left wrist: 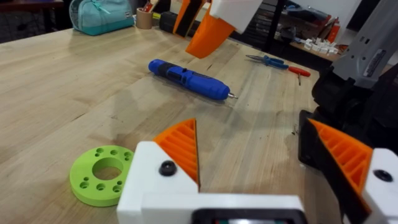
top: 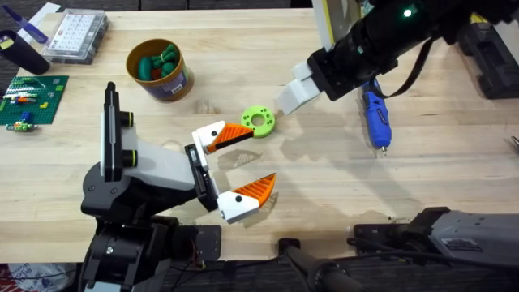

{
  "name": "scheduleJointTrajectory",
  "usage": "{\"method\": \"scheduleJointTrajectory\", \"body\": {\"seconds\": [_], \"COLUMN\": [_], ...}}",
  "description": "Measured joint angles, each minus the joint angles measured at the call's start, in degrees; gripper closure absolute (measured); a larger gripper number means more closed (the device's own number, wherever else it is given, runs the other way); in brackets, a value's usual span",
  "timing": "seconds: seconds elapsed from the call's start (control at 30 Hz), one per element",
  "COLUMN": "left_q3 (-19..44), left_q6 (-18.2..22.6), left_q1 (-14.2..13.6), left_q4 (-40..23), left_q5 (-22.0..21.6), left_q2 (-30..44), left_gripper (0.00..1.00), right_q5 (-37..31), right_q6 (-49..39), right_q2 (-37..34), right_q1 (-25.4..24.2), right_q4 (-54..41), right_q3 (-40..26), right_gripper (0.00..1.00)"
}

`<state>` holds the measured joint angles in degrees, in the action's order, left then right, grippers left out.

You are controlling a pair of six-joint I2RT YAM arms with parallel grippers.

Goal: Pick up the gripper from the table and insert it into the empty holder that is missing its gripper. Then pick up a screw, insert it into the mounting hole, and use the screwdriver to tighten it. Finally, clean up the table by picking up the vegetable and placing it into the bucket.

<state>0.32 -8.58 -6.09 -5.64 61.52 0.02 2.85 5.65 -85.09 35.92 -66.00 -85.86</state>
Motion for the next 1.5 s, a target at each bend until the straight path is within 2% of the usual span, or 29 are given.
{"method": "scheduleJointTrajectory", "body": {"seconds": [1.37, 1.4, 1.43, 1.5], "left_q3": [0.00, 0.00, 0.00, 0.00], "left_q6": [-0.02, -0.11, -0.24, -0.22], "left_q1": [0.00, 0.00, 0.00, 0.00], "left_q4": [-0.14, -0.15, -0.17, -0.19], "left_q5": [0.20, 0.21, 0.24, 0.22], "left_q2": [0.00, -0.01, 0.01, 0.01], "left_gripper": [0.013, 0.041, 0.148, 0.466], "right_q5": [0.00, 0.00, -0.01, 0.00], "right_q6": [-0.03, -0.04, -0.04, -0.04], "right_q2": [-0.06, -0.06, -0.06, -0.06], "right_q1": [0.00, 0.00, 0.00, 0.00], "right_q4": [-0.22, -0.21, -0.20, -0.20], "right_q3": [0.06, 0.06, 0.06, 0.06], "right_gripper": [0.007, 0.007, 0.007, 0.007]}}
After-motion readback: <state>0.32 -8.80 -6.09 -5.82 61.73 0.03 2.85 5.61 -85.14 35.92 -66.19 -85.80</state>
